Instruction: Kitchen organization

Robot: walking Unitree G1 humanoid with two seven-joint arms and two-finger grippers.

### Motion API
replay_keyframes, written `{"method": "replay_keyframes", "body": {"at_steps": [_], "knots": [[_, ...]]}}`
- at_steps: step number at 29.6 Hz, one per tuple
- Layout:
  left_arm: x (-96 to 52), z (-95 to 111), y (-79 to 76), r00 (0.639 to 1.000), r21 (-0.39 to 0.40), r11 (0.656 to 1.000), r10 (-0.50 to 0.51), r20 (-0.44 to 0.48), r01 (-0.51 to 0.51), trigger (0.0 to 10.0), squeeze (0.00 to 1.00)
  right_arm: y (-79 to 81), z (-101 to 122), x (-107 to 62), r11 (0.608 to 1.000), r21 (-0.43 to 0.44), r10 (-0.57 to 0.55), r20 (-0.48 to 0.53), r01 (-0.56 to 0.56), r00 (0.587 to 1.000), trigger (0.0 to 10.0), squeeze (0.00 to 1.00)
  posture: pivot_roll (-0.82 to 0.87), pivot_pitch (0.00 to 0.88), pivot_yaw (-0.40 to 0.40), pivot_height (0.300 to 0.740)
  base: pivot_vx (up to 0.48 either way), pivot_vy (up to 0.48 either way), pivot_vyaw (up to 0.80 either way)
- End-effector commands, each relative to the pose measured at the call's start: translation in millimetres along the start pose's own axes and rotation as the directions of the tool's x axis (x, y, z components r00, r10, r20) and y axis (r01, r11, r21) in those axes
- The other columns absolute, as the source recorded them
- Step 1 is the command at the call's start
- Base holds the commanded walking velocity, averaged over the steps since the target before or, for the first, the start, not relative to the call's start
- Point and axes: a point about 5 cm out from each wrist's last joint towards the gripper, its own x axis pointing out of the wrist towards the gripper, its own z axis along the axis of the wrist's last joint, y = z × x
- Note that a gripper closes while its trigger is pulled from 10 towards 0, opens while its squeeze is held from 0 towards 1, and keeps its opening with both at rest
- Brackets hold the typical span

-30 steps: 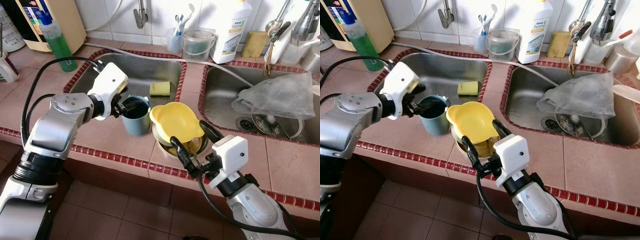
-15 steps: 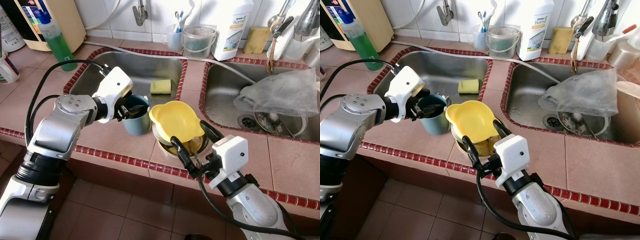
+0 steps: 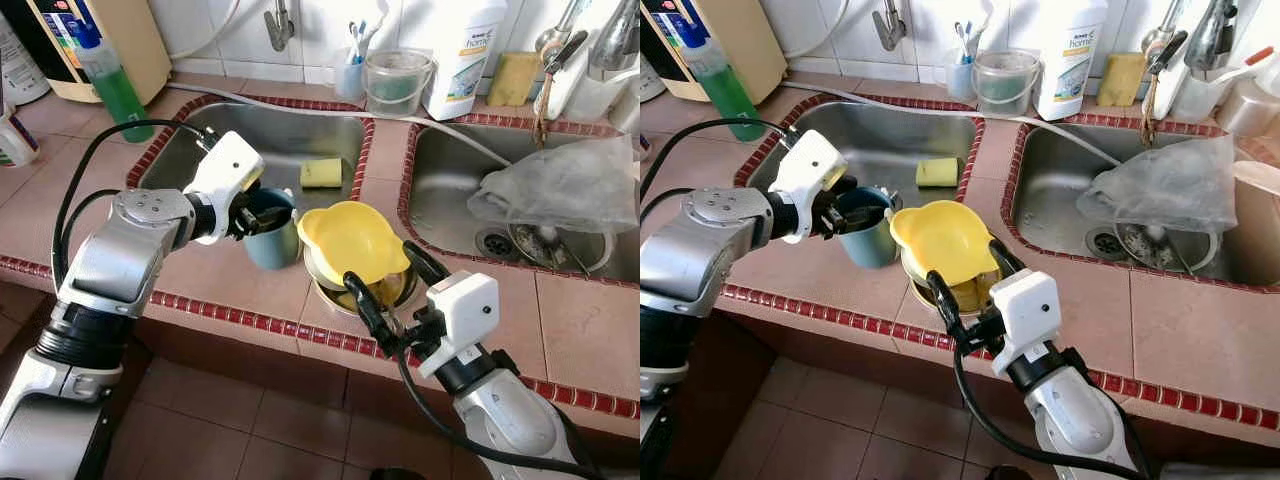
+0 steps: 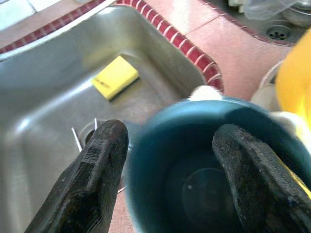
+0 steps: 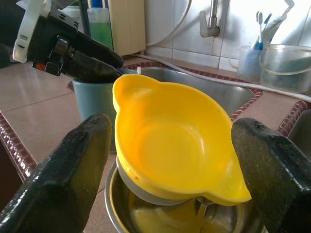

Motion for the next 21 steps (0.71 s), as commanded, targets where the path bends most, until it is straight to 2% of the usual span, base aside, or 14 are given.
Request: {"method": "replay_keyframes", "body": {"at_steps": [1, 7, 19, 20, 21], "knots": [[-3.0, 5.4, 6.8, 0.999, -0.004, 0.999, 0.033, 0.013, -0.033, 10.0, 0.0, 3.7, 5.5, 0.4, 1.0, -0.001, 0.015, 0.024, -0.015, 1.0, 10.0, 0.0, -0.16, 0.143, 0.087, 0.74, 0.0, 0.0, 0.0], [-3.8, 5.6, 9.3, 0.998, -0.021, 0.998, 0.054, 0.016, -0.054, 10.0, 0.0, 4.1, 5.3, 0.5, 1.0, 0.0, 0.016, 0.025, -0.016, 1.0, 10.0, 0.0, -0.16, 0.139, 0.086, 0.74, 0.0, 0.0, 0.0], [-3.3, -9.8, 9.5, 0.995, 0.009, 0.998, 0.058, -0.076, -0.057, 10.0, 0.0, 4.4, 5.8, 1.2, 1.0, -0.004, 0.019, 0.029, -0.019, 0.999, 10.0, 0.0, -0.16, 0.134, 0.092, 0.74, 0.0, 0.0, 0.0], [-3.2, -10.1, 9.5, 0.995, 0.004, 0.998, 0.055, -0.078, -0.055, 7.8, 0.0, 4.5, 5.9, 1.2, 1.0, -0.004, 0.019, 0.028, -0.019, 0.999, 10.0, 0.0, -0.16, 0.135, 0.092, 0.74, 0.0, 0.0, 0.0], [-3.3, -9.9, 9.3, 0.996, 0.009, 0.999, 0.05, -0.075, -0.05, 0.0, 0.0, 4.5, 6.0, 1.2, 1.0, -0.004, 0.018, 0.029, -0.018, 0.999, 10.0, 0.0, -0.16, 0.136, 0.093, 0.74, 0.0, 0.0, 0.0]]}}
